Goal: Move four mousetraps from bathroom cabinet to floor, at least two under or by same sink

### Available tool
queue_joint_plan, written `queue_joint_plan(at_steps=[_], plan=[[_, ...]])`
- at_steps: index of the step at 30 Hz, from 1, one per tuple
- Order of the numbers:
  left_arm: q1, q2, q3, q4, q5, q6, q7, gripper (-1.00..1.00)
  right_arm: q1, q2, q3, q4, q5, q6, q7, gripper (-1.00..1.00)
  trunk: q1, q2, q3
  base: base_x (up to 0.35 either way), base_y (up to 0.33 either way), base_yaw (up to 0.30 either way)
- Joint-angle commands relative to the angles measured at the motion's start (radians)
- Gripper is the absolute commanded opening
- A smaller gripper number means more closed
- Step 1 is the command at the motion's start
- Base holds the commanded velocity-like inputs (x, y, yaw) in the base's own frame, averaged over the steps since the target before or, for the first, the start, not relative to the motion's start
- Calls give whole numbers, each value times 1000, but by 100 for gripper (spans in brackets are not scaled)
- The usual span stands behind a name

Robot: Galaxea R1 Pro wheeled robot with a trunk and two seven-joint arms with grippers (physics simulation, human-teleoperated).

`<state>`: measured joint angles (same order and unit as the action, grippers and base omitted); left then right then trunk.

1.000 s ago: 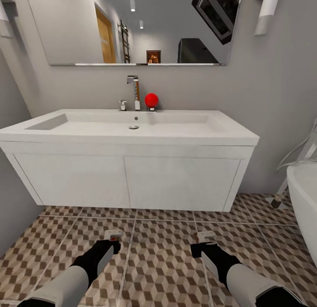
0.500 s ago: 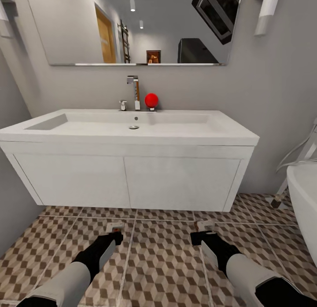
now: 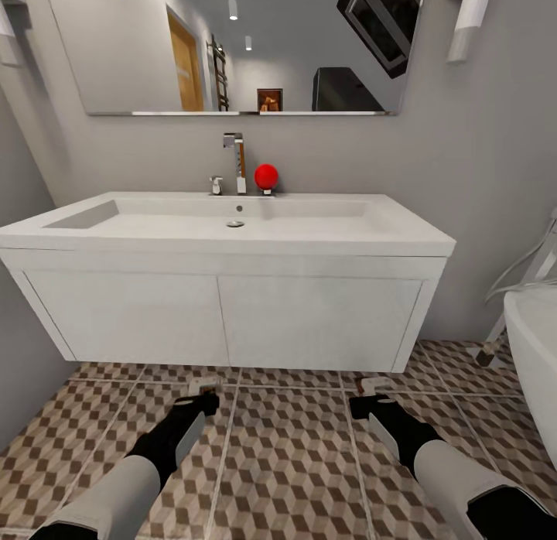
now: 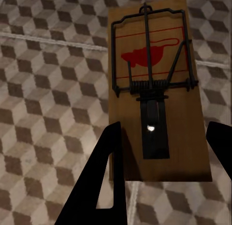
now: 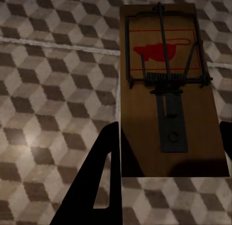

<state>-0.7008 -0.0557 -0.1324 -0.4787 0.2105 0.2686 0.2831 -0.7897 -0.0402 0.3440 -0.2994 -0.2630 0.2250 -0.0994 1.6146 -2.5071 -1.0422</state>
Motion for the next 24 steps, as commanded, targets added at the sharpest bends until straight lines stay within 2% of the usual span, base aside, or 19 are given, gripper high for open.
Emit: queue_joint_plan(at_steps=[1,11,14,19,24], plan=[[0,1,-8,-8,10,5,10,-100,0,-1,9,-3,-10,7,-7,-100,0,0,-1,0,0,0],[0,0,-10,-40,11,10,10,-100,0,1,10,4,-6,10,-8,-100,0,0,-1,0,0,0],[0,-1,-11,-26,14,21,9,-100,1,5,11,14,-9,9,-9,-100,0,0,-1,0,0,0],[0,-2,-10,33,10,78,2,-100,1,11,10,62,-12,10,-8,-100,0,0,-1,0,0,0],[0,-3,-11,42,9,93,-1,-100,1,13,8,98,-13,12,-4,-100,0,0,-1,0,0,0]])
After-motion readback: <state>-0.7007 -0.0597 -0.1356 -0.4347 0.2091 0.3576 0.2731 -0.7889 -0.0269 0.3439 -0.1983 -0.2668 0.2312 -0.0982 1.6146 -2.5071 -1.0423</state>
